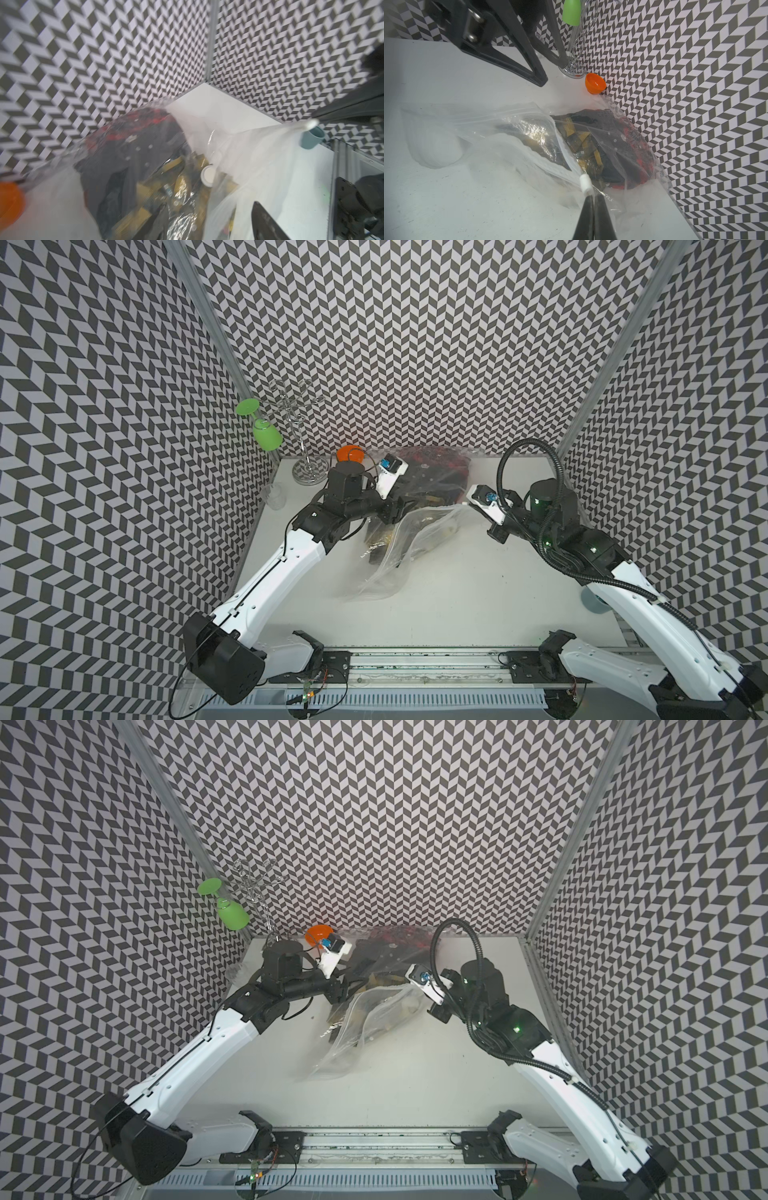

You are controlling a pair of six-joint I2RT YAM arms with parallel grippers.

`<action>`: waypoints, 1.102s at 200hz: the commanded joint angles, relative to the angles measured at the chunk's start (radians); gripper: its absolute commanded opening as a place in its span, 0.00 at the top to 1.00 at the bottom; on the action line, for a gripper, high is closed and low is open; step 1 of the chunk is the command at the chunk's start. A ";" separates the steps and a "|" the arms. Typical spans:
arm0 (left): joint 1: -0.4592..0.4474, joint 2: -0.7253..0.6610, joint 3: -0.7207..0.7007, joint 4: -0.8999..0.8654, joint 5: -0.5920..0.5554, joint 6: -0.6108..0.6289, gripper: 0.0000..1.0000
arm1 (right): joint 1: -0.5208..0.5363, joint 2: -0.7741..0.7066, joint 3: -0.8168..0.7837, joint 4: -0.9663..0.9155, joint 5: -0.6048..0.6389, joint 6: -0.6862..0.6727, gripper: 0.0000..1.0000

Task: Place the folded shirt into the vacuum bag
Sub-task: Close the vacuum bag at the center of the board.

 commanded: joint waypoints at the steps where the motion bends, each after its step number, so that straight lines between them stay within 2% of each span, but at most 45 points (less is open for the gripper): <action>1: -0.089 0.037 0.040 0.128 0.058 -0.002 0.34 | -0.006 -0.032 -0.009 0.029 -0.027 0.040 1.00; 20: -0.167 0.083 0.053 0.193 0.040 0.078 0.31 | -0.009 -0.054 -0.021 0.024 -0.037 0.057 1.00; 42: -0.211 0.144 0.060 0.211 0.058 0.141 0.32 | -0.010 -0.069 -0.036 0.025 -0.068 0.076 1.00; 105: -0.207 0.209 0.043 0.255 0.155 0.185 0.48 | -0.022 -0.096 -0.069 0.023 -0.111 0.101 1.00; 149: -0.207 0.222 0.014 0.295 0.245 0.223 0.54 | -0.028 -0.094 -0.069 0.020 -0.113 0.107 1.00; 173: -0.207 0.241 0.021 0.291 0.241 0.240 0.65 | -0.027 -0.090 -0.065 0.020 -0.121 0.109 1.00; 207: -0.207 0.277 0.044 0.274 0.242 0.250 0.70 | -0.028 -0.087 -0.065 0.020 -0.127 0.116 1.00; 220: -0.208 0.288 0.052 0.272 0.241 0.250 0.75 | -0.028 -0.086 -0.065 0.020 -0.123 0.117 1.00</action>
